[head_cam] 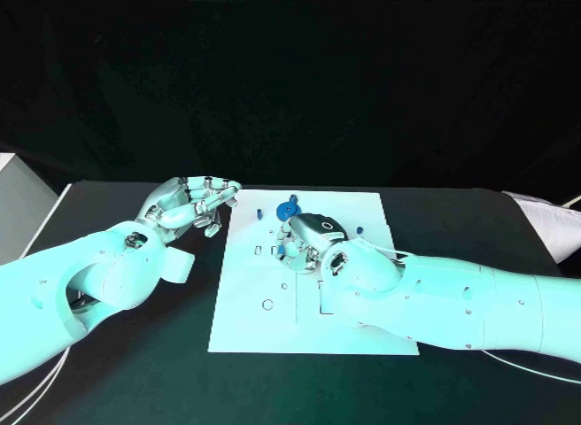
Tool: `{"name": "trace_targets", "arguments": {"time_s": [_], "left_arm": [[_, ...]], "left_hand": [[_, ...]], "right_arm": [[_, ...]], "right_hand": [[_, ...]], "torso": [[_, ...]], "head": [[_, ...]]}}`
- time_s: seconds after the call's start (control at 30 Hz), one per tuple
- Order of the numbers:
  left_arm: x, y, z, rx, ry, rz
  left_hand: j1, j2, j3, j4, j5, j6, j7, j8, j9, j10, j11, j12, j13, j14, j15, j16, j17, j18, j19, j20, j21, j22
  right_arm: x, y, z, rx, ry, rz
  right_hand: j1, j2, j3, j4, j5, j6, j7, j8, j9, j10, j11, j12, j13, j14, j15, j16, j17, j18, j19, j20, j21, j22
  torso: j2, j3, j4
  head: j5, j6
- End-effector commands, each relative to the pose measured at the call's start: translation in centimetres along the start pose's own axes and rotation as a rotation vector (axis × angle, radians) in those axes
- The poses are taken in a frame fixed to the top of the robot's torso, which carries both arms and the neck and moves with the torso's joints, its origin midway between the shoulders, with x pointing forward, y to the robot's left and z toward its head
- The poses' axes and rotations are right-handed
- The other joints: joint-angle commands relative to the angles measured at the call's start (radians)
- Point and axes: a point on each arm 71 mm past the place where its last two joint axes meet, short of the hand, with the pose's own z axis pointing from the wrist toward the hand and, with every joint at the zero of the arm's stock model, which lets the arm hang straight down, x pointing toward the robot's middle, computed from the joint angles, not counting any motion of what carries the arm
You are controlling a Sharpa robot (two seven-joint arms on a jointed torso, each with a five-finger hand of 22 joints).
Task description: Assemble the parts on the task board
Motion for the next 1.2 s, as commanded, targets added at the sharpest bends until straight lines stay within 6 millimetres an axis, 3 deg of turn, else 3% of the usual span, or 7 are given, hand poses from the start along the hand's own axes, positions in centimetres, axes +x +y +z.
{"name": "trace_targets", "arguments": {"time_s": [0.03, 0.53, 0.73, 1.2], "left_arm": [[0.27, -0.11, 0.01, 0.008, 0.024, -0.006], [0.25, -0.08, 0.0, 0.004, 0.027, -0.006], [0.27, -0.08, 0.0, 0.004, 0.029, -0.006], [0.16, -0.08, -0.06, 0.002, 0.026, -0.004]], "left_hand": [[-0.005, 0.004, -0.003, 0.003, 0.002, 0.0, 0.0, 0.0, 0.002, 0.002, -0.001, -0.001, -0.001, -0.002, 0.003, -0.003, 0.0, -0.018, -0.003, 0.001, 0.003, 0.002], [-0.002, 0.005, -0.005, 0.003, 0.002, 0.001, 0.0, 0.001, 0.002, 0.002, -0.002, -0.001, -0.001, -0.002, 0.003, -0.003, 0.001, -0.017, -0.004, 0.001, 0.003, 0.001], [-0.002, 0.005, -0.005, 0.003, 0.002, 0.001, 0.0, 0.001, 0.002, 0.002, -0.002, -0.001, -0.001, -0.002, 0.003, -0.003, 0.001, -0.017, -0.004, 0.001, 0.003, 0.001], [0.002, 0.007, -0.007, 0.003, 0.002, 0.001, 0.0, 0.001, 0.002, 0.001, -0.002, -0.001, -0.001, -0.002, 0.002, -0.003, 0.0, -0.018, -0.003, 0.001, 0.005, 0.003]], "right_arm": [[0.03, -0.09, 0.04, 0.003, -0.021, -0.022], [0.44, -0.31, 0.39, 0.014, -0.012, -0.037], [0.57, -0.29, 0.46, 0.014, 0.001, -0.043], [0.7, -0.39, 0.48, 0.009, 0.019, -0.045]], "right_hand": [[-0.006, 0.002, 0.005, 0.001, 0.003, 0.004, 0.0, 0.038, 0.055, 0.094, -0.003, 0.002, 0.253, 0.104, 0.007, 0.004, 0.263, -0.014, 0.092, 0.003, -0.005, 0.235], [-0.015, -0.007, 0.002, 0.002, 0.006, 0.001, 0.001, 0.038, 0.053, 0.091, -0.002, -0.002, 0.251, 0.104, 0.008, 0.004, 0.263, -0.014, 0.092, 0.003, -0.005, 0.235], [-0.019, -0.011, 0.001, 0.003, 0.006, -0.002, 0.002, 0.037, 0.052, 0.089, -0.001, -0.004, 0.249, 0.104, 0.008, 0.004, 0.263, -0.013, 0.092, 0.003, -0.006, 0.234], [-0.049, -0.047, -0.02, 0.014, -0.006, -0.035, 0.019, 0.023, 0.039, 0.076, 0.013, -0.019, 0.238, 0.104, 0.02, 0.004, 0.263, -0.012, 0.09, 0.012, -0.01, 0.231]], "torso": [[0.001, -0.0002, 0.0001], [-0.001, -0.0014, -0.0002], [-0.002, -0.0001, -0.0006], [-0.001, 0.0, -0.0005]], "head": [[0.001, -0.001], [0.004, -0.003], [0.004, -0.005], [0.004, -0.004]]}}
